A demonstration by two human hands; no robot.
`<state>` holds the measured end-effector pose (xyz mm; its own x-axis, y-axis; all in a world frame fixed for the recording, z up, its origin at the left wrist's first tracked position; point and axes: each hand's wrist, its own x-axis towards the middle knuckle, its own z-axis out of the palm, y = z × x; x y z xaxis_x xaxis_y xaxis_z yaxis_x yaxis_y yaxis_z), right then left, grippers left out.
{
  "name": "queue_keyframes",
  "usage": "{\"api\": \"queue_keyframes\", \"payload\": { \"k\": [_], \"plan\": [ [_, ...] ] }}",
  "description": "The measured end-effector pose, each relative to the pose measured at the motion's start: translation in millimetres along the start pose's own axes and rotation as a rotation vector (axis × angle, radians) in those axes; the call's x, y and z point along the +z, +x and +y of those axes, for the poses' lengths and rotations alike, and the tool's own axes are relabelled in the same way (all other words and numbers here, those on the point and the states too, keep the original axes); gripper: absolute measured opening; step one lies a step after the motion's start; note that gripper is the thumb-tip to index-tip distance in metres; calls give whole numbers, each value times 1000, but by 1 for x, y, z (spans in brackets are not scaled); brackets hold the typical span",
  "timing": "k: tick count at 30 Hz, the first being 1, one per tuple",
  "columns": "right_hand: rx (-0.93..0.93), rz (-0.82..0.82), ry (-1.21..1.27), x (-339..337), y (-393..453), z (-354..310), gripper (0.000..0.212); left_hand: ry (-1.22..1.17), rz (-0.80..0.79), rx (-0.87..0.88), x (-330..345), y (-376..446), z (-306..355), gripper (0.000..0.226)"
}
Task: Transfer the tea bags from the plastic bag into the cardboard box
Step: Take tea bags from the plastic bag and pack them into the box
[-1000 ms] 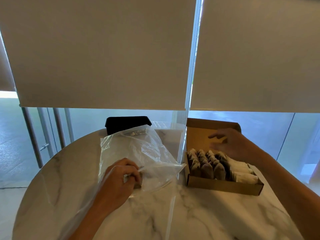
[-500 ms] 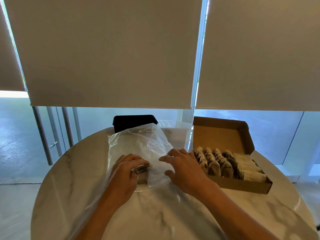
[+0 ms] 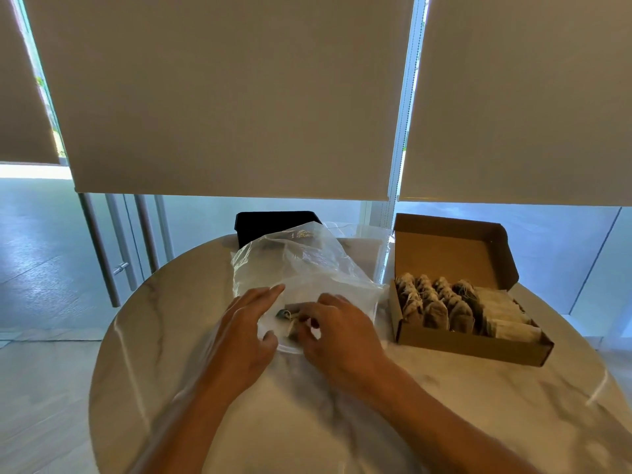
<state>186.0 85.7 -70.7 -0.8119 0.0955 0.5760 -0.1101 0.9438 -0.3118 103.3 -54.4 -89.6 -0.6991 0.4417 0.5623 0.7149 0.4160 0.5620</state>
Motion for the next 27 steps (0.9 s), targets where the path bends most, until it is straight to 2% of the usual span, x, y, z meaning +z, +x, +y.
{"api": "queue_keyframes", "payload": {
  "k": [3,7,15,19,20,23,25,27],
  "plan": [
    [146,-115,-33,20,4,10,21,-34,-12,0,1,-2,3,74],
    [198,-205,-11,28,5,23,18,-32,-14,3,1,0,3,74],
    [178,-100,136,4,-5,21,19,-29,-34,-11,1,-1,5,65],
    [47,49,98,-14,-19,15,17,-61,50,-41,0,1,10,24],
    [5,91,74,-16,-22,14,17,-76,61,-71,0,1,12,23],
    [-133,187,-16,-14,-23,8,15,-141,35,-128,-1,2,17,41],
    [-217,187,-43,-10,-23,4,16,-196,31,-122,-1,1,19,41],
    [-171,140,37,-13,-24,0,19,-257,60,-111,-2,2,20,35]
  ]
}}
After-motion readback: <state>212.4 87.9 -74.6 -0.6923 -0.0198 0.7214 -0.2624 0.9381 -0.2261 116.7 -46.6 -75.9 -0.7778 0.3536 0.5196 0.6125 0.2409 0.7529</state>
